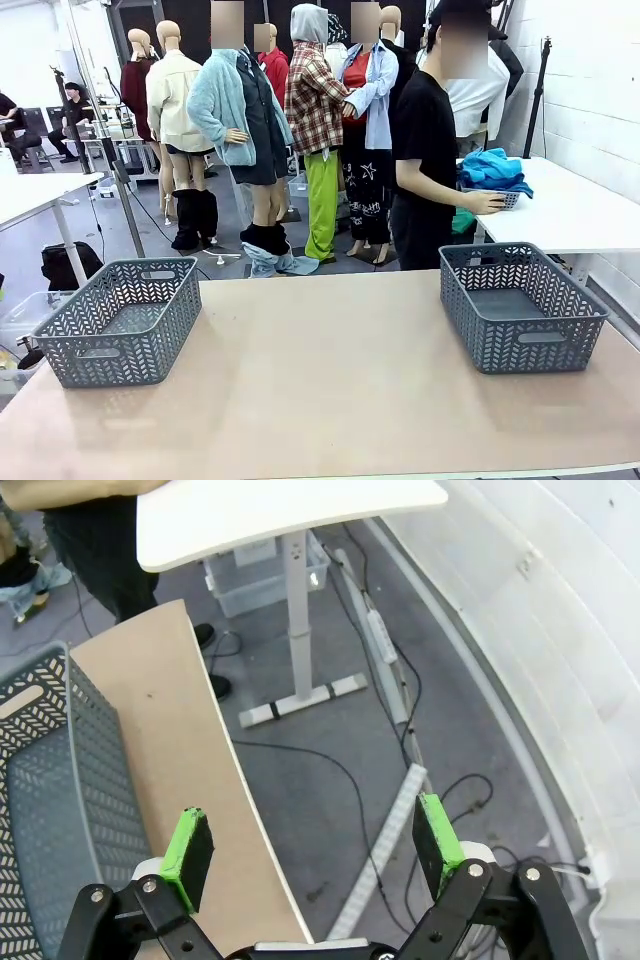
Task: Sort the tops and bottoms.
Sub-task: Lift clothes from the center of the table with your left hand.
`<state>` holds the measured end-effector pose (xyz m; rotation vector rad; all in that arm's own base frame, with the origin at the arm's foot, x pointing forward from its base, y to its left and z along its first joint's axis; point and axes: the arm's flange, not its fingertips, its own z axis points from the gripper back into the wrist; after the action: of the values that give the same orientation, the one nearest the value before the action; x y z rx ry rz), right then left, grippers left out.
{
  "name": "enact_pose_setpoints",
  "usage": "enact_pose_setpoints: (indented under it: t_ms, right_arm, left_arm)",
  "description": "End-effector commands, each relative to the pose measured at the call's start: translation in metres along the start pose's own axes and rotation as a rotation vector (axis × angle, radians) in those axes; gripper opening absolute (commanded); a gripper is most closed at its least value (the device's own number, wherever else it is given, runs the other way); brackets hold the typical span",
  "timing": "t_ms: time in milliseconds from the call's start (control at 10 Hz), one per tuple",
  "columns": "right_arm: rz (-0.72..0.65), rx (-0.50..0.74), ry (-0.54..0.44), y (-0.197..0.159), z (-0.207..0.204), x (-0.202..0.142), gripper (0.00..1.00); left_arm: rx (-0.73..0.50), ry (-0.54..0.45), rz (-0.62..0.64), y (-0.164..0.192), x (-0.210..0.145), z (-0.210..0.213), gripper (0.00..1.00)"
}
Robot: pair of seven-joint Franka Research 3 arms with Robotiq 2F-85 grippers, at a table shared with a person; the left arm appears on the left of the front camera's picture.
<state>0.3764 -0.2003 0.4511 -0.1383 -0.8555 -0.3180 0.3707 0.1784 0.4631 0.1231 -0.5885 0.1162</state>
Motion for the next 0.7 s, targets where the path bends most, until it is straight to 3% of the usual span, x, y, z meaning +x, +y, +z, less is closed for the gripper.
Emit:
enact_pose_setpoints:
  t_ms: [0, 600]
  right_arm:
    - [0.006, -0.001, 0.01, 0.0001, 0.0016, 0.0, 1.0]
    - [0.006, -0.001, 0.01, 0.0001, 0.0016, 0.0, 1.0]
  left_arm:
    - [0.005, 0.001, -0.004, 0.0013, -0.0004, 0.0015, 1.0]
    - [0.005, 0.001, -0.004, 0.0013, -0.0004, 0.0015, 1.0]
